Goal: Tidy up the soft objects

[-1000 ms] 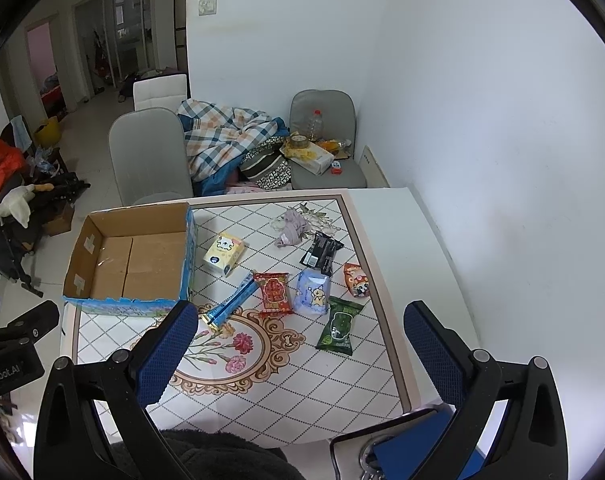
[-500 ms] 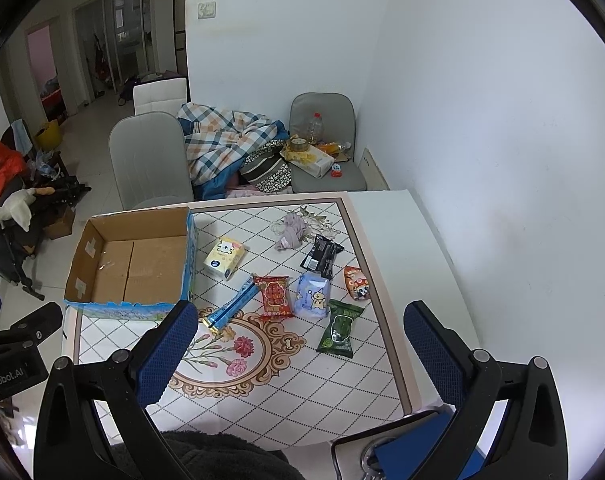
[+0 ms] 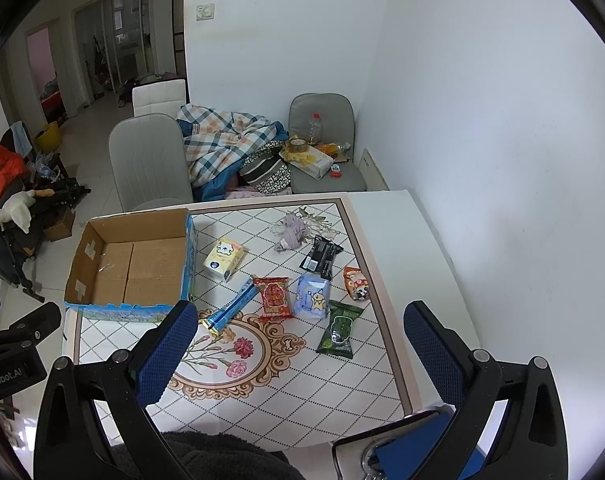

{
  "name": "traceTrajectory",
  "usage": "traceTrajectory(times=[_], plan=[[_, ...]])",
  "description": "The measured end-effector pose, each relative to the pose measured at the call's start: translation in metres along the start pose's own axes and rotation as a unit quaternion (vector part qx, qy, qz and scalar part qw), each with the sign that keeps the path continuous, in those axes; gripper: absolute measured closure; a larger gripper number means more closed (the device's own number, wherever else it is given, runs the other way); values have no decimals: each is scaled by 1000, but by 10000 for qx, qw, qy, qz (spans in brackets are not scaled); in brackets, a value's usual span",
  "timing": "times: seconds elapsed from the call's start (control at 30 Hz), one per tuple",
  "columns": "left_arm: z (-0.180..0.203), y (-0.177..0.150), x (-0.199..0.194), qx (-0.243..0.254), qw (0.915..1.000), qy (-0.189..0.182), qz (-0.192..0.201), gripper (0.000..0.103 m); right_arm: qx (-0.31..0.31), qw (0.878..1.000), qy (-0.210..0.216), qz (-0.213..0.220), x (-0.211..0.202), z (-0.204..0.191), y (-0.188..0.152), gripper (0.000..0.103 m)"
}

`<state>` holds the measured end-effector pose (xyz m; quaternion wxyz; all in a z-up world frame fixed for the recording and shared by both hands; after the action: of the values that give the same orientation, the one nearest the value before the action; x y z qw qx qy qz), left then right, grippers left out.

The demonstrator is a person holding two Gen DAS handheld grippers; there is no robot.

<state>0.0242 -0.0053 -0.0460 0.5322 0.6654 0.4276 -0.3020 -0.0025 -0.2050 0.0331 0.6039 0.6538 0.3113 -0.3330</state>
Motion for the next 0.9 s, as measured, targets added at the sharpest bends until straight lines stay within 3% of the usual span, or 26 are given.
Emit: traceTrajectory(times=[0.9], plan=[[4,0,-1,28,10000,-31,0,0,10,10000,22,9,0,1,-1,0]])
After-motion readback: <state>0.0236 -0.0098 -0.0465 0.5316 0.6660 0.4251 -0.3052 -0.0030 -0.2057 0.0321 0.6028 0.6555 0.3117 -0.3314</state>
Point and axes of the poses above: each gripper's, at about its wrist camera, not at the fingertips, and x roughly the way its jaws point, z to its right, y to its top, the point moved 6 cm from there along x, roughly the way its jaws point, and after that the axes turned 15 degrees about y, right-handed, at the moved point
